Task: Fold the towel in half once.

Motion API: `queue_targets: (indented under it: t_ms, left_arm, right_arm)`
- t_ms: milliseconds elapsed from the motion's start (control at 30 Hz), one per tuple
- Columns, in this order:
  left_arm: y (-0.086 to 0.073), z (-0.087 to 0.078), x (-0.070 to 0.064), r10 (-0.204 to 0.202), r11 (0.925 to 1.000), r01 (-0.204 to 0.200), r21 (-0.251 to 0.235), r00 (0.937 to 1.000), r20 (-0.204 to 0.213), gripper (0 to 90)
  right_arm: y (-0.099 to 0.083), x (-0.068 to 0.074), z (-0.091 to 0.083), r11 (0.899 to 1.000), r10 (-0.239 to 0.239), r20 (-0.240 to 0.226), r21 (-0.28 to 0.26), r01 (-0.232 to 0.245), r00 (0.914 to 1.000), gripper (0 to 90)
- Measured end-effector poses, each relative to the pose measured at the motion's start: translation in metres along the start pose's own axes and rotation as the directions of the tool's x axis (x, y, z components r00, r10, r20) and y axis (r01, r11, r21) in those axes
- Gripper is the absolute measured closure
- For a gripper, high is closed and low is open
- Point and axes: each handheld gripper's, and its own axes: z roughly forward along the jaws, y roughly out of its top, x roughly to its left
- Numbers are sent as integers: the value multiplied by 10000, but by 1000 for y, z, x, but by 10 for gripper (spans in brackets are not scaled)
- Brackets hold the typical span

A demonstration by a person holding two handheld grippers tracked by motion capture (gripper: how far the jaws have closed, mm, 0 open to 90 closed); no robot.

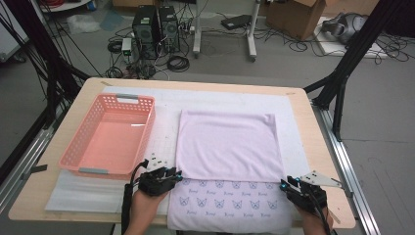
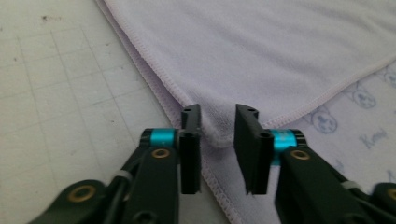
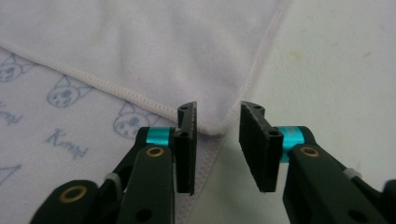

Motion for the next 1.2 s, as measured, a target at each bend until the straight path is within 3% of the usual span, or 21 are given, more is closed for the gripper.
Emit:
queue_targets:
  t_ms: [67, 267, 500, 600, 733, 767, 833, 900, 1033, 1133, 1200]
  left_arm:
    - [-2, -1, -2, 257, 9995, -257, -185, 9997, -15, 816]
    - [-7, -9, -2, 649, 9951, -639, -753, 9978, 110, 895]
    - [-16, -16, 3, 500, 9918, -458, -1193, 9982, 327, 897]
    - [-17, -18, 3, 504, 9899, -441, -1351, 9978, 431, 898]
    - [-16, -17, 3, 447, 9886, -362, -1462, 9975, 552, 898]
    - [-16, -17, 4, 425, 9881, -330, -1499, 9973, 604, 897]
    - [-16, -18, 4, 380, 9872, -270, -1569, 9970, 674, 897]
    - [-16, -18, 5, 316, 9878, -201, -1543, 9969, 724, 897]
    - [-17, -17, 6, 218, 9878, -102, -1555, 9971, 733, 890]
    - [-17, -17, 5, 233, 9881, -126, -1534, 9974, 682, 886]
    - [-18, -16, 4, 238, 9888, -138, -1485, 9975, 660, 889]
  right_arm:
    - [-3, -1, 0, 9998, 188, -31, -7, -188, 9998, 731]
    - [-3, 2, 0, 9999, -162, -63, -34, 162, 9998, 856]
    - [-4, 0, -2, 9997, 52, -162, -245, -56, 9999, 886]
    - [-4, -3, -6, 9974, 486, -396, -509, -506, 9980, 886]
    - [-3, -1, -7, 9978, 341, -274, -565, -356, 9990, 885]
    - [-3, 0, -8, 9980, 264, -223, -572, -277, 9994, 872]
    - [-3, -1, -8, 9972, 315, 18, -679, -313, 9995, 687]
    - [-3, -3, -12, 9936, 753, -23, -844, -752, 9972, 666]
    - [-2, -2, -14, 9942, 824, -396, -667, -849, 9958, 683]
    - [-2, 6, -3, 9985, 494, -274, -238, -501, 9984, 572]
    - [0, 12, 6, 9998, -212, 205, 45, 211, 9996, 606]
